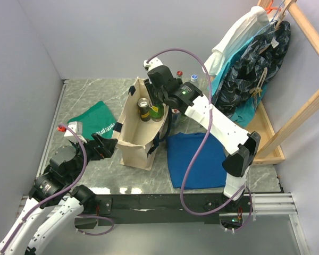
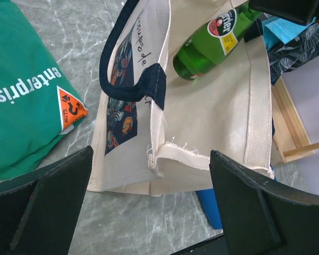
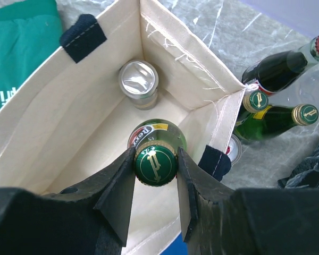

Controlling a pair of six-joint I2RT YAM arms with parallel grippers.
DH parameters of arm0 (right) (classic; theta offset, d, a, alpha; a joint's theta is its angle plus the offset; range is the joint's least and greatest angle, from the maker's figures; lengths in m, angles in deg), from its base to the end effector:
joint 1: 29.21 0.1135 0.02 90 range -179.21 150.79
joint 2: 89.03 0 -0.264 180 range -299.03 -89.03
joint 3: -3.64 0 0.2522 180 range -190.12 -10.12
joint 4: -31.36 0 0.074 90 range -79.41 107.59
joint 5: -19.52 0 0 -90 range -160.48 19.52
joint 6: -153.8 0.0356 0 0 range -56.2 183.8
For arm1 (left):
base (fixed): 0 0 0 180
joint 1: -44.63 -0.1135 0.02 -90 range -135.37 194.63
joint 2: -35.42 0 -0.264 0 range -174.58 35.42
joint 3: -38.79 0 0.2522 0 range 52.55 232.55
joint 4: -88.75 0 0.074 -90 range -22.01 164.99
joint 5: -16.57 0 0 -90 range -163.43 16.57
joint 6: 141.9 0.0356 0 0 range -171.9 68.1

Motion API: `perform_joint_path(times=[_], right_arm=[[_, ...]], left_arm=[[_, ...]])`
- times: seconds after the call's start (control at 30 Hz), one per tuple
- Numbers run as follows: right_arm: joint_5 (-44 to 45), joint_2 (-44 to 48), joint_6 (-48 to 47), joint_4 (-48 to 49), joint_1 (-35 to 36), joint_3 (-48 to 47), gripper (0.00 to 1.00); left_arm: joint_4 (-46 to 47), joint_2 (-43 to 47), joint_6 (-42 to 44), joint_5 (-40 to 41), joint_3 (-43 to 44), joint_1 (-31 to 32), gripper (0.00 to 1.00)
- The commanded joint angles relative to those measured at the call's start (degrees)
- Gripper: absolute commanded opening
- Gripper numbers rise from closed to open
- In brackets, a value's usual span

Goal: Take the beverage out of the canvas bag
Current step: Take out the drink from the canvas bag.

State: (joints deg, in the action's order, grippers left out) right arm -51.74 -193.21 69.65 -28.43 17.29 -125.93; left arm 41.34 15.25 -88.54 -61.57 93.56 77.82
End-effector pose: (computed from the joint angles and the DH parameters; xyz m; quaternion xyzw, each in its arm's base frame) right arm 0.2846 0.2833 0.4167 -0.2320 0.8448 0.0737 0.4765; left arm 0.0759 -0.0409 0.3236 -0.0878 0.7751 -0.2889 0.5550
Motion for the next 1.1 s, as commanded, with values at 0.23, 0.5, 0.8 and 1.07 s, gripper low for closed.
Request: perform_joint_path(times=[0.23,0.5,0.8,1.07], right_arm=[[2.35,6.97,-3.21,7.70,1.84,-4.95,0.00],[2.44,7.68,-4.88,8.14,2.72,-6.35,0.00],[3.23,9.70,-5.32,9.98,3.60,-6.53,0.00],[4.28,11.63,-7.69,12.97,3.95,-4.78,0.00]], left_arm=[[2.27,-0.32,0.87,-0.78,0.91,-0.76,0.96],[2.36,-0.05,0.96,-1.05,0.82,-0.76,0.96],[2.36,0.12,0.87,-1.05,0.73,-0.85,0.96],[2.36,-0.05,0.96,-1.13,0.82,-0.76,0.96]])
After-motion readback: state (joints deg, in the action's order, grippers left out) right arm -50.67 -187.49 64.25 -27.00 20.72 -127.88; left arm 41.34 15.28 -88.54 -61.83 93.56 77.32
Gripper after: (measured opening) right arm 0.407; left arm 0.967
